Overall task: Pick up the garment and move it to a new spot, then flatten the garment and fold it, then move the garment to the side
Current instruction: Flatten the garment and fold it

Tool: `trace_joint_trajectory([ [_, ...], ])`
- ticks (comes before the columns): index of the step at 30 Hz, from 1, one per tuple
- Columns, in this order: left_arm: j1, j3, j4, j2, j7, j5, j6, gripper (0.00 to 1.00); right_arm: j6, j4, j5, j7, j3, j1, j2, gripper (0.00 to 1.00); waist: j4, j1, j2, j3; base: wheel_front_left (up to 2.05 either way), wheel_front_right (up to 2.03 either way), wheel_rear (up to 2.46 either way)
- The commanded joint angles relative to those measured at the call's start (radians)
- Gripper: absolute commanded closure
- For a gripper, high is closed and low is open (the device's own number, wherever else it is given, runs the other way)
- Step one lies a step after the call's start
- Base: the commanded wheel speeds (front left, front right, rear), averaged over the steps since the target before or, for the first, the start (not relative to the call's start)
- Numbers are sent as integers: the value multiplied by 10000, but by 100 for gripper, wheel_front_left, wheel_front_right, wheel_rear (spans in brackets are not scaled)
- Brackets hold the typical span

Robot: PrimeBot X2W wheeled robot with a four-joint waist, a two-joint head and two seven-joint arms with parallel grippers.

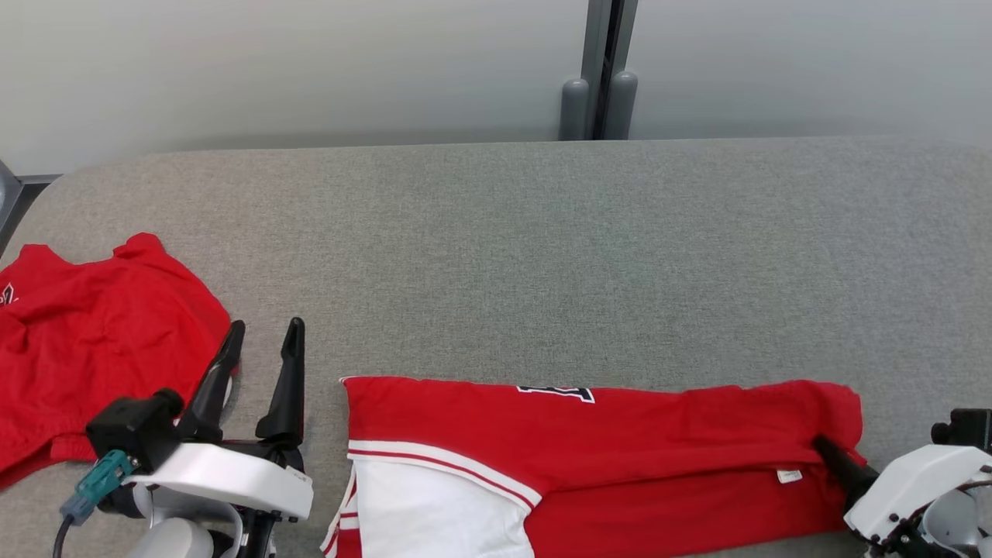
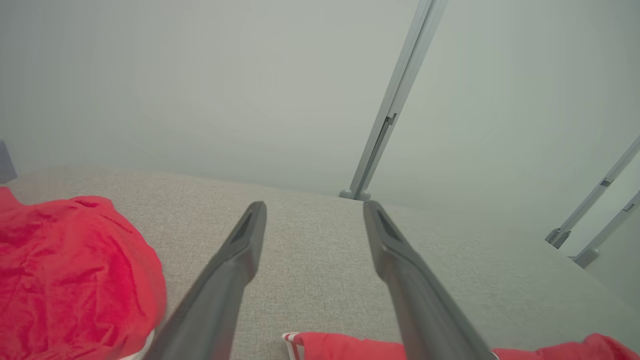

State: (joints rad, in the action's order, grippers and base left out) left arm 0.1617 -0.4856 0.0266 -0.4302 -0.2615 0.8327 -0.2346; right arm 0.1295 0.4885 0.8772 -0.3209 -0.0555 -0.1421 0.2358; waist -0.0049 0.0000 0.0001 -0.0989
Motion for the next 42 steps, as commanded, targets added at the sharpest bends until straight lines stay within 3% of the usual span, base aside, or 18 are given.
trace_joint_trajectory([
  [1, -269, 520, 27, 280, -27, -537, 194, 0, 24, -59, 68, 187, -4, -202, 214, 100, -36, 0, -1, -17, 0, 0, 0],
  [10, -975, 2330, 227, 1817, -28, -2614, 1133, 0, 23, -83, 325, 431, 15, -605, 719, 100, 15, 0, -1, -129, 0, 0, 0],
  [15, -1393, 3355, 185, 2914, -28, -3887, 1874, 0, 23, -12, 247, 466, 64, -822, 1182, 100, 80, 0, -1, -146, 0, 0, 0],
  [19, -1597, 3895, 304, 3446, -28, -4623, 2445, 0, 23, -56, 257, 414, 205, -998, 1509, 100, 147, 0, -1, -124, 0, 0, 0],
  [28, -1607, 4550, 689, 3766, -28, -5135, 3139, 0, 23, -430, 66, -3, 664, -1180, 2093, 100, 219, 0, -1, -84, 0, 0, 0],
  [36, -1554, 4470, 770, 3780, -28, -4812, 3106, 0, 24, -1193, -716, -655, 1180, -1294, 2758, 100, 155, 0, -1, -65, 0, 0, 0],
  [42, -1543, 4386, 852, 3779, -29, -4675, 3053, 0, 24, -2532, -889, -1638, 1344, -1202, 2739, 100, 74, 0, -1, 14, 0, 0, 0],
])
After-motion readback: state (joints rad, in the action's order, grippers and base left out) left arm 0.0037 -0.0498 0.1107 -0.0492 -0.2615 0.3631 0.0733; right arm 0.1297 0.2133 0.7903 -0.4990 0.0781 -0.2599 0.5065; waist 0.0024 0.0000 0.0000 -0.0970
